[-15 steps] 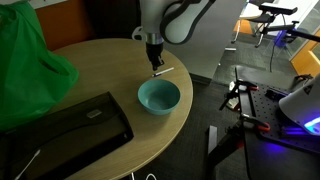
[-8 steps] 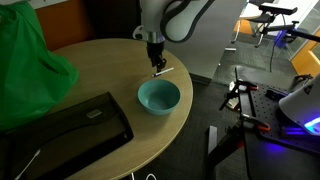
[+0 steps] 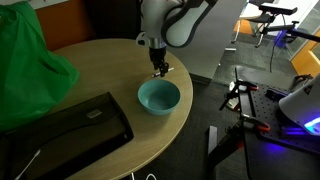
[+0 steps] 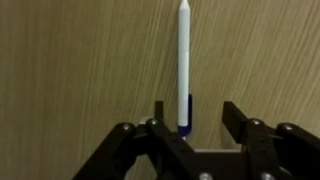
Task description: Put the pen in the bowl
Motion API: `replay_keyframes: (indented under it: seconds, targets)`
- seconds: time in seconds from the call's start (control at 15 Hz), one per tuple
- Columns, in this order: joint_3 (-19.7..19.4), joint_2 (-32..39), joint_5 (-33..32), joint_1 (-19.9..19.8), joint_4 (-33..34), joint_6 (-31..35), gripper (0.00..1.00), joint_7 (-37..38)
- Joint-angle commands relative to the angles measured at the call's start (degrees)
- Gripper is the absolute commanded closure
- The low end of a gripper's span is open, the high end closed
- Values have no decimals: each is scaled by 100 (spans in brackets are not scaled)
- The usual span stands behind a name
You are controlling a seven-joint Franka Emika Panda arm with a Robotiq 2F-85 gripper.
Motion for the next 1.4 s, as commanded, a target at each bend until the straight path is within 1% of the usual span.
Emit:
replay_keyframes:
  seconds: [0.0, 0.07, 0.13, 0.2, 0.27, 0.33, 0.4, 0.47, 0.73, 0.8, 0.93, 1.07, 1.33]
  targets:
    - [101, 66, 126, -105, 138, -258, 43, -34]
    - [112, 83, 147, -127, 155, -270, 48, -48]
    - [124, 100, 171, -148, 171, -285, 44, -60]
    - [122, 120, 187, -159, 189, -292, 45, -56]
    - [112, 138, 196, -163, 208, -311, 44, -39]
    - [104, 155, 201, -165, 228, -330, 46, -28]
    - [96, 176, 209, -165, 254, -352, 53, -13]
    - [101, 192, 219, -175, 269, -357, 65, -23]
    - [95, 228, 220, -175, 318, -380, 99, -21]
    - [95, 216, 217, -172, 319, -387, 100, -24]
    - [101, 188, 216, -177, 330, -383, 96, -35]
    - [110, 92, 249, -169, 295, -479, 96, 5]
    - [301, -402, 528, -192, 22, -800, 96, -16]
